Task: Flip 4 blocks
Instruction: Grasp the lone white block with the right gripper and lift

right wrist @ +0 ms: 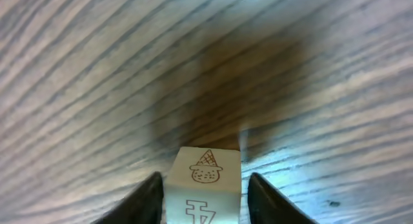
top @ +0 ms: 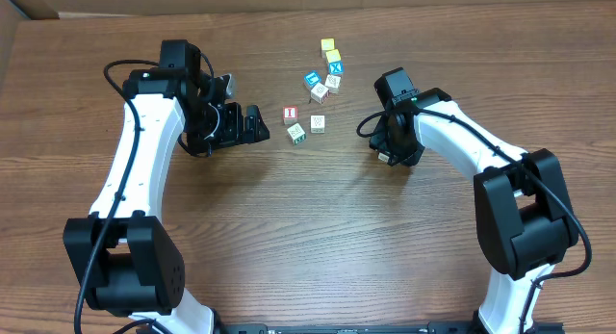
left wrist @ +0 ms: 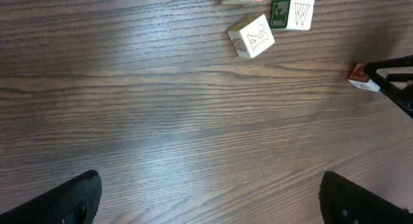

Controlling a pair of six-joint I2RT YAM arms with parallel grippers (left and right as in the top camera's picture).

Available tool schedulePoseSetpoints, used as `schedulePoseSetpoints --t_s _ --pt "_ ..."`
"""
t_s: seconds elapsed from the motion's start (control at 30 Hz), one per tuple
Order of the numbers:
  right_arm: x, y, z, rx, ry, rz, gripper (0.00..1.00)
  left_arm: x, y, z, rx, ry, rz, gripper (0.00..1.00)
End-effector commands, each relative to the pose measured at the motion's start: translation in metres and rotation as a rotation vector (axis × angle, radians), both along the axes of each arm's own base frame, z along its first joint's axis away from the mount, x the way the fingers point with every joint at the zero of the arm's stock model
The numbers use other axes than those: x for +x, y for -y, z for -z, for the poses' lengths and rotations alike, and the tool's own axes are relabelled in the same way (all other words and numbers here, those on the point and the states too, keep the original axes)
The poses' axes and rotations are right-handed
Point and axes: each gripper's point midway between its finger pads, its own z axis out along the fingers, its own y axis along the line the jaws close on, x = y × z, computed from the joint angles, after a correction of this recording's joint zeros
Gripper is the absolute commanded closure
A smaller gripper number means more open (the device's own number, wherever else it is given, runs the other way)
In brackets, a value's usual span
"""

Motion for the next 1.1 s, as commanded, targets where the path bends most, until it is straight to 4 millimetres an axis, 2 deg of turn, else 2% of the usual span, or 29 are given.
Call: schedulePoseSetpoints --t_s 0.0,0.07,0.1,0.17,0.23,0.33,0.4,0.5,0.7,1.0,1.07 --pt "0.008 -0.001 -0.012 -0.005 0.025 -0.002 0.63 0.006 -0.003 0.000 0.009 0.002 -0.021 0.00" --pt "0.009 -0.002 -0.020 -0.009 0.020 -0.018 0.66 0.006 -0.003 0.000 0.009 0.002 -0.021 0.00" --pt "0.010 -0.002 -0.024 -0.012 0.019 -0.036 0.75 0.006 -0.003 0.000 0.009 0.002 -0.021 0.00" --pt "0.010 -0.003 -0.036 -0.015 0.011 -0.054 0.80 0.006 -0.003 0.000 0.009 0.002 -0.021 0.00" --pt "0.009 -0.005 -0.047 0.000 -0.001 -0.057 0.80 0.006 -0.003 0.000 0.009 0.002 -0.021 0.00" --pt "0.002 -0.020 -0.066 0.077 -0.027 -0.109 0.77 0.006 -0.003 0.000 0.009 0.002 -0.021 0.00" --pt "-0.006 -0.036 -0.079 0.165 -0.047 -0.208 0.73 0.006 -0.003 0.000 0.009 0.002 -0.021 0.00" --pt "-0.025 -0.049 -0.092 0.260 -0.110 -0.273 0.72 0.006 -0.003 0.000 0.009 0.002 -0.021 0.00" --pt "-0.072 -0.043 -0.094 0.245 -0.288 -0.323 0.75 0.006 -0.003 0.000 0.009 0.002 -0.021 0.00" --pt "-0.094 -0.062 -0.095 0.224 -0.330 -0.395 0.75 0.006 -0.003 0.000 0.009 0.002 -0.021 0.00" --pt "-0.096 -0.067 -0.095 0.223 -0.326 -0.409 0.70 0.006 -0.003 0.000 0.009 0.002 -0.021 0.00"
